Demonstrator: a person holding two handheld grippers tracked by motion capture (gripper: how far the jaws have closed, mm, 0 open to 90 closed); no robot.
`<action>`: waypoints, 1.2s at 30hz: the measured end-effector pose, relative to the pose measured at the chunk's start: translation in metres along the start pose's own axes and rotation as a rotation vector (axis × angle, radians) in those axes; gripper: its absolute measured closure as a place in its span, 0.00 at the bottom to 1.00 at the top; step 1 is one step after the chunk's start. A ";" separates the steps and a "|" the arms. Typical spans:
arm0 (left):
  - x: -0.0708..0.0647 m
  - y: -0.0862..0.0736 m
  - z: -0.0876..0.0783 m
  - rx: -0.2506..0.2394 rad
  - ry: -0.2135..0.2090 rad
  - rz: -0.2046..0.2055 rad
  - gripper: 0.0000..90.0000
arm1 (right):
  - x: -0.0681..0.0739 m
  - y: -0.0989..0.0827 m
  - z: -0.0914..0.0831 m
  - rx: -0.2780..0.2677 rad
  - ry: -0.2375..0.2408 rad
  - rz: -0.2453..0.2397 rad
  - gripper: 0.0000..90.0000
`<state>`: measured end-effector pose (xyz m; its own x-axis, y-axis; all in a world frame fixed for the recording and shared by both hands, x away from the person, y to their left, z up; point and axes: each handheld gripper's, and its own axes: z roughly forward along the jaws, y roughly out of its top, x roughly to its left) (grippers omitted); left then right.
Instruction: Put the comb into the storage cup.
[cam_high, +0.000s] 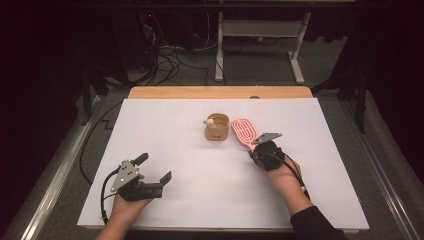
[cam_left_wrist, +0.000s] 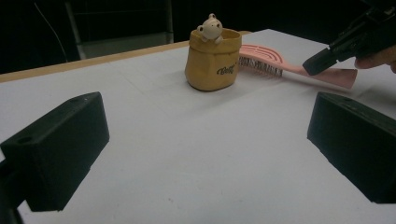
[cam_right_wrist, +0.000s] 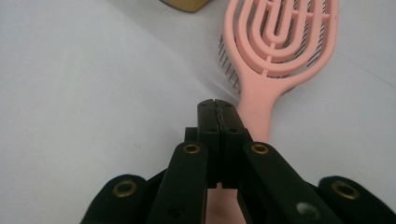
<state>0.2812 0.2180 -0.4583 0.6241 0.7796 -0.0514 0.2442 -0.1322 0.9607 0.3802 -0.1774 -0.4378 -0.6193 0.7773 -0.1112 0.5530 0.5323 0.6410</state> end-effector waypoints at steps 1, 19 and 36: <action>0.000 0.000 0.000 0.002 -0.001 0.000 0.00 | 0.000 0.000 -0.001 -0.009 0.007 -0.002 1.00; 0.000 -0.001 0.000 0.009 0.000 -0.001 0.00 | -0.020 -0.018 -0.042 -0.080 0.047 0.098 0.91; 0.000 -0.001 -0.001 0.003 -0.001 -0.007 0.00 | -0.020 -0.011 -0.041 -0.058 0.046 0.193 0.18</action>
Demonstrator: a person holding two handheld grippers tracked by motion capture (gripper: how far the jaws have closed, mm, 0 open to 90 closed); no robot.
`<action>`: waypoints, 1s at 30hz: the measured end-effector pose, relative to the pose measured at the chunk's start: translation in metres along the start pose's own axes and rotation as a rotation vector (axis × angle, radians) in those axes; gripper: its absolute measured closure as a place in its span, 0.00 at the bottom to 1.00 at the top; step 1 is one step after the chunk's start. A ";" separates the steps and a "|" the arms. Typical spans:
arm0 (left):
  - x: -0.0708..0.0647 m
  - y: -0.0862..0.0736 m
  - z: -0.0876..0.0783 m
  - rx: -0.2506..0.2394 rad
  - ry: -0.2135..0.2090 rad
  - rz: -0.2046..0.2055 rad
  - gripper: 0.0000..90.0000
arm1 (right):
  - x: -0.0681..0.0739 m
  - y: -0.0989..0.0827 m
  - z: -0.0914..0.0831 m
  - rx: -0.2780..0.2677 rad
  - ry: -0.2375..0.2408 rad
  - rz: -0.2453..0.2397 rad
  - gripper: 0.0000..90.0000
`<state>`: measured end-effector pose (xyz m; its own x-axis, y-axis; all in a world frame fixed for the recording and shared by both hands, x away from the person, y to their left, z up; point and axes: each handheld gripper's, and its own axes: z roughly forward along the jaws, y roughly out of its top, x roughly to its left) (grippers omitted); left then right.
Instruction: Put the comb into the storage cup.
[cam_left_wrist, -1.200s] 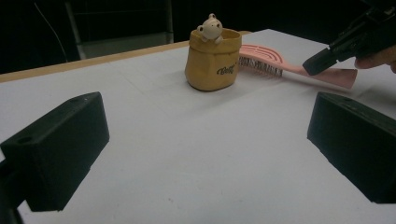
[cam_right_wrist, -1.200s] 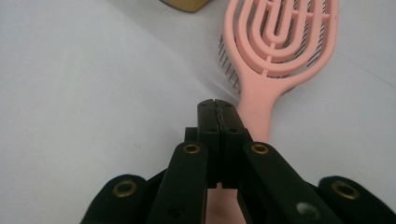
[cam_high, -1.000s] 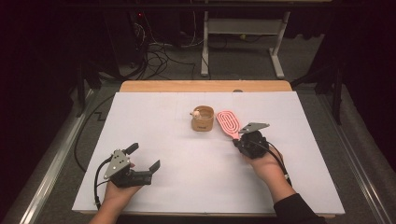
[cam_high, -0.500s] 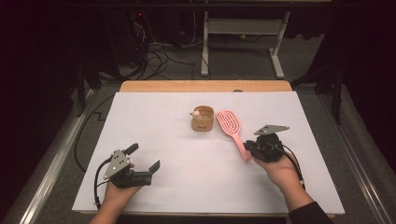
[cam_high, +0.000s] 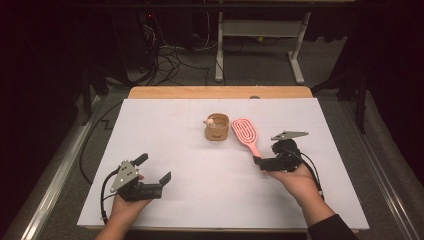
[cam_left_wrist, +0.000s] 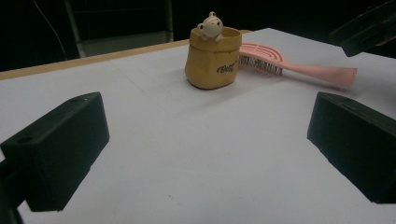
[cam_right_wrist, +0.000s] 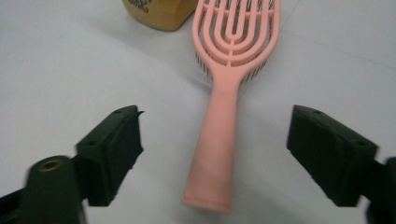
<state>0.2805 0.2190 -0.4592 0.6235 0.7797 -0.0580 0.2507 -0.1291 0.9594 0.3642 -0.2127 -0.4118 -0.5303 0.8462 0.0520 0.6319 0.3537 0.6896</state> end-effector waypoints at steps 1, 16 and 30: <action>0.000 0.000 0.000 0.001 0.000 0.000 0.00 | 0.001 0.003 0.002 -0.005 -0.011 -0.002 0.15; 0.002 0.000 -0.001 -0.003 -0.003 -0.005 0.00 | -0.002 0.049 0.061 0.013 -0.061 0.050 0.00; 0.003 -0.001 -0.003 -0.007 -0.002 -0.010 0.00 | -0.002 0.078 0.102 0.057 -0.107 0.096 0.00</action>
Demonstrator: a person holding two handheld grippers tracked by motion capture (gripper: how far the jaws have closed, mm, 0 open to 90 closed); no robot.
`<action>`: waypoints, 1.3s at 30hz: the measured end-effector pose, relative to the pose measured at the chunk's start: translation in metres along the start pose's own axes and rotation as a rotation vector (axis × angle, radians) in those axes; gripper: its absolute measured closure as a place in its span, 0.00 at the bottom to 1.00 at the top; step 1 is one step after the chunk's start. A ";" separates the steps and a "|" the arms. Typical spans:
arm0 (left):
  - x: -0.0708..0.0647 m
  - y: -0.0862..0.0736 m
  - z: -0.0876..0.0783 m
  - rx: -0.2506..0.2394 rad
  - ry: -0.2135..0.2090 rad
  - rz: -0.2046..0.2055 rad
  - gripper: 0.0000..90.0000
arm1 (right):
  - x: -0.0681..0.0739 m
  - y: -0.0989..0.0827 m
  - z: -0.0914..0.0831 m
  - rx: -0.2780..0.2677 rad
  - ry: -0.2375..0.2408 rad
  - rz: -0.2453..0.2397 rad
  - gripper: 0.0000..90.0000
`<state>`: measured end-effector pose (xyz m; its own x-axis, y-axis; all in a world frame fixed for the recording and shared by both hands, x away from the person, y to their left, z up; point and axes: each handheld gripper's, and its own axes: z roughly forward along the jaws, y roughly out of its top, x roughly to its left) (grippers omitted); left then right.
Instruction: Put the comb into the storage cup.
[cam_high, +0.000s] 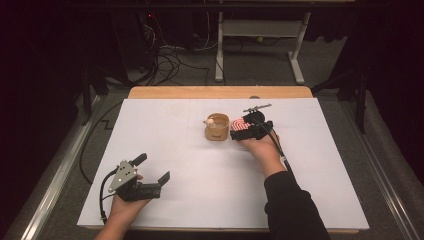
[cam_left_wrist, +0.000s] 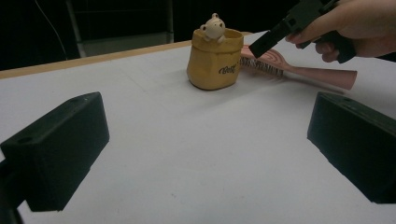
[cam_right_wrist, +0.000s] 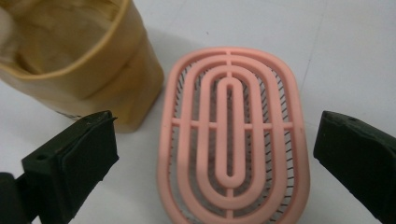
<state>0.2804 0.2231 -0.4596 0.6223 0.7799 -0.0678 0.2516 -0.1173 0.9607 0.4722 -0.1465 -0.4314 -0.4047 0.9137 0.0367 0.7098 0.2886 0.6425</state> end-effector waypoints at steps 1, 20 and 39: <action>0.000 0.000 0.000 0.000 0.000 0.000 0.00 | 0.000 0.000 0.000 0.000 0.000 0.000 0.00; 0.002 0.000 -0.001 -0.007 0.002 -0.013 0.00 | -0.001 0.001 0.014 0.019 -0.023 0.040 0.16; 0.003 0.000 -0.002 -0.010 0.004 -0.015 0.00 | -0.001 0.000 0.015 0.041 -0.042 0.021 0.19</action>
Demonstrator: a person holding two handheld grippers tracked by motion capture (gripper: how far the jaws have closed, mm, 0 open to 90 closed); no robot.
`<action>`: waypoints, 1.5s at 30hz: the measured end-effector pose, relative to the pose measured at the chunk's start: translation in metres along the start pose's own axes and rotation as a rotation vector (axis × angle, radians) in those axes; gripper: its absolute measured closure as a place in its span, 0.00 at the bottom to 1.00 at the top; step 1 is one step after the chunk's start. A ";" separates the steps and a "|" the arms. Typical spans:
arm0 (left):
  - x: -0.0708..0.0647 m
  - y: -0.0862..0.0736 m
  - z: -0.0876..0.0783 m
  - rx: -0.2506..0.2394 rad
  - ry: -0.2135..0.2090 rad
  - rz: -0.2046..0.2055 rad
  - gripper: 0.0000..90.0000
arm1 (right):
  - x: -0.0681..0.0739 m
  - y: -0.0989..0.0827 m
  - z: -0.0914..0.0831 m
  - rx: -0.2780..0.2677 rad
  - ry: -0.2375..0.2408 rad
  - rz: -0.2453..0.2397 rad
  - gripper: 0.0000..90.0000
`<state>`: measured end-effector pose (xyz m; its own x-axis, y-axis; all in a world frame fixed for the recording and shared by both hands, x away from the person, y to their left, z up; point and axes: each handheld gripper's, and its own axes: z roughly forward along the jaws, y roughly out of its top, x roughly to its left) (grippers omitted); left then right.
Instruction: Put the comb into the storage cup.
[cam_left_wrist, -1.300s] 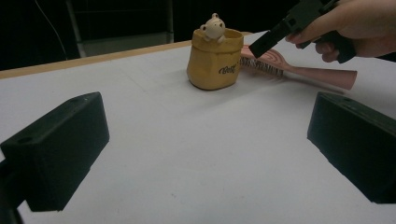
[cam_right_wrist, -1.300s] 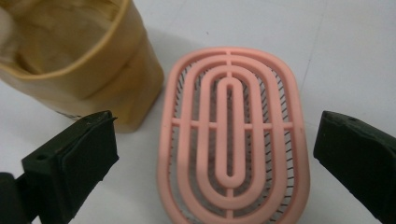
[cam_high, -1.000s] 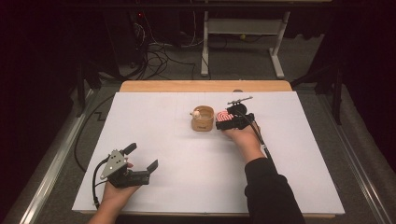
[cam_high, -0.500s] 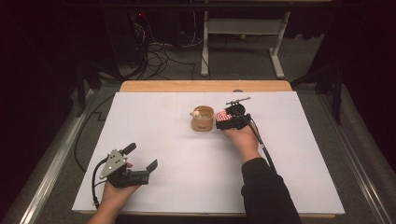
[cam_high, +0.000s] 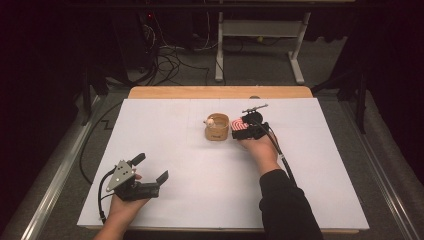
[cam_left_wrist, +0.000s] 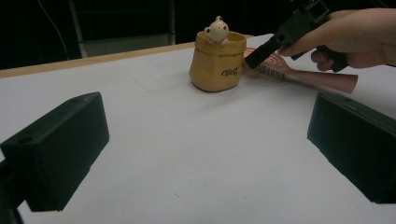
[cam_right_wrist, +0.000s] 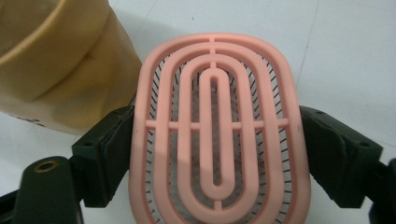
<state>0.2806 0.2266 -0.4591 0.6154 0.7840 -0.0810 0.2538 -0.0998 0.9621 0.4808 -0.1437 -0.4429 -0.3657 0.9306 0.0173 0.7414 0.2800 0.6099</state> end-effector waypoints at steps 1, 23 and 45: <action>0.000 0.000 0.000 0.000 0.000 0.000 0.00 | 0.000 0.000 0.000 0.000 0.000 0.000 0.19; 0.001 0.001 -0.001 -0.004 0.003 0.000 0.00 | -0.004 0.000 0.000 0.015 0.034 -0.004 0.22; 0.002 0.001 -0.002 -0.005 0.006 -0.004 0.00 | -0.003 0.000 -0.004 0.026 0.015 -0.033 0.23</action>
<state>0.2806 0.2291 -0.4580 0.6102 0.7879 -0.0829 0.2520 -0.0938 0.9632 0.4801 -0.1476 -0.4400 -0.3978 0.9174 0.0094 0.7431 0.3161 0.5898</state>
